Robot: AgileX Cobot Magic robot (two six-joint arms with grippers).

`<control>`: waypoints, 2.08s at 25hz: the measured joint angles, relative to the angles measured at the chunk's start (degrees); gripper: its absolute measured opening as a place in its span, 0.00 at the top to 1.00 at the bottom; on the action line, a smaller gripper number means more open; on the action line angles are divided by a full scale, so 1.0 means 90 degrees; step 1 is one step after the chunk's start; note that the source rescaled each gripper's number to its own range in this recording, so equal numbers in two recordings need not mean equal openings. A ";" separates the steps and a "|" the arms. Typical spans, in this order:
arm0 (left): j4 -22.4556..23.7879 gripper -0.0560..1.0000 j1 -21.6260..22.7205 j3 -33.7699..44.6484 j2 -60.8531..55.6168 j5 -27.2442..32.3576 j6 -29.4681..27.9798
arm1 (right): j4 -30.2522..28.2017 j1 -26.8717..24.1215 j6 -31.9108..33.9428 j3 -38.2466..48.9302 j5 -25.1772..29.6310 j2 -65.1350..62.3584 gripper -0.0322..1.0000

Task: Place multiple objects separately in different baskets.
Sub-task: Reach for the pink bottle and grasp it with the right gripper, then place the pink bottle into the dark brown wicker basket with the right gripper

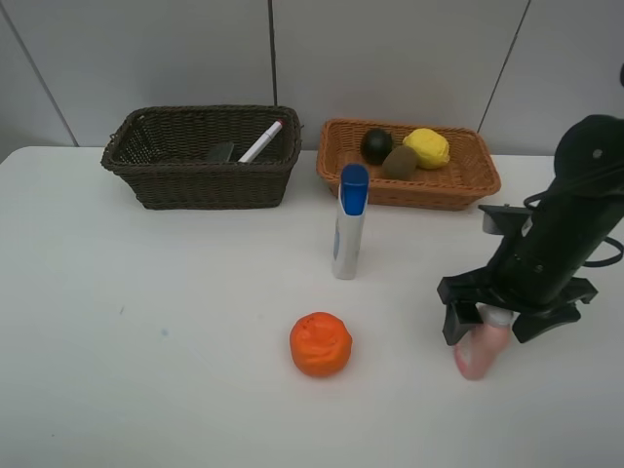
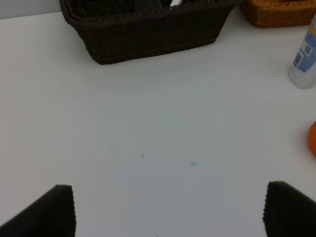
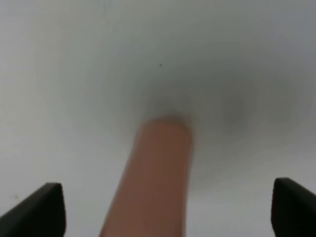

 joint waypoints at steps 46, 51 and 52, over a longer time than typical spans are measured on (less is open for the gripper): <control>0.0012 0.00 0.0000 0.0000 0.0000 0.0000 0.0003 | 0.0615 0.0218 -0.0511 -0.4604 0.1080 0.0649 0.97; 0.0012 0.00 0.0000 0.0000 0.0000 0.0000 0.0003 | 0.0807 0.0775 -0.0860 -0.6401 0.0866 0.1974 0.97; 0.0012 0.00 0.0000 0.0000 0.0000 0.0000 0.0003 | 0.0823 0.0872 -0.0860 -0.6726 0.0743 0.2226 0.97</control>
